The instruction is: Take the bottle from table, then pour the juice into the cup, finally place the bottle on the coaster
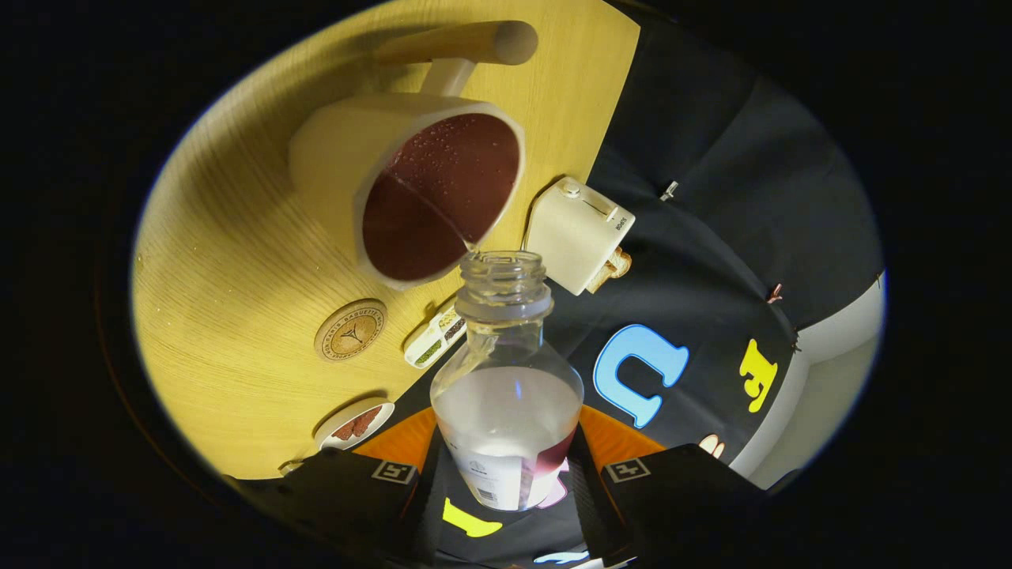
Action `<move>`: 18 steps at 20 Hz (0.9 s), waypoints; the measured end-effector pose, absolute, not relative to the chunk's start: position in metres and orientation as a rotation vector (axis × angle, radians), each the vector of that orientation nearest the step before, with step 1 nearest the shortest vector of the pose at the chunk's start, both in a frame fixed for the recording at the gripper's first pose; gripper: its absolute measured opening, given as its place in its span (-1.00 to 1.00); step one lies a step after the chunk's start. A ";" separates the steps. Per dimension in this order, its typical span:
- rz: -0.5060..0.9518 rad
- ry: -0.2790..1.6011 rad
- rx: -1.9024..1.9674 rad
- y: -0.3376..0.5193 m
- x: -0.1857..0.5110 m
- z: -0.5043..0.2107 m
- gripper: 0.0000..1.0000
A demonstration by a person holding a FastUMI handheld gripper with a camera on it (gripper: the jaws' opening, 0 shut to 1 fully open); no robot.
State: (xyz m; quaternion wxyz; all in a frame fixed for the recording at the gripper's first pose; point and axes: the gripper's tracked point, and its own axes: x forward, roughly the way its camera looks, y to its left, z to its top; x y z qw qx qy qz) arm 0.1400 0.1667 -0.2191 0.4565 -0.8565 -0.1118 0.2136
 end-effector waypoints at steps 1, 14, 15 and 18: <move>0.531 -0.285 -2.120 0.167 0.140 -0.219 0.41; 0.534 -0.313 -2.142 0.166 0.146 -0.216 0.41; 0.534 -0.314 -2.142 0.166 0.145 -0.216 0.42; 0.538 -0.317 -2.141 0.167 0.146 -0.216 0.42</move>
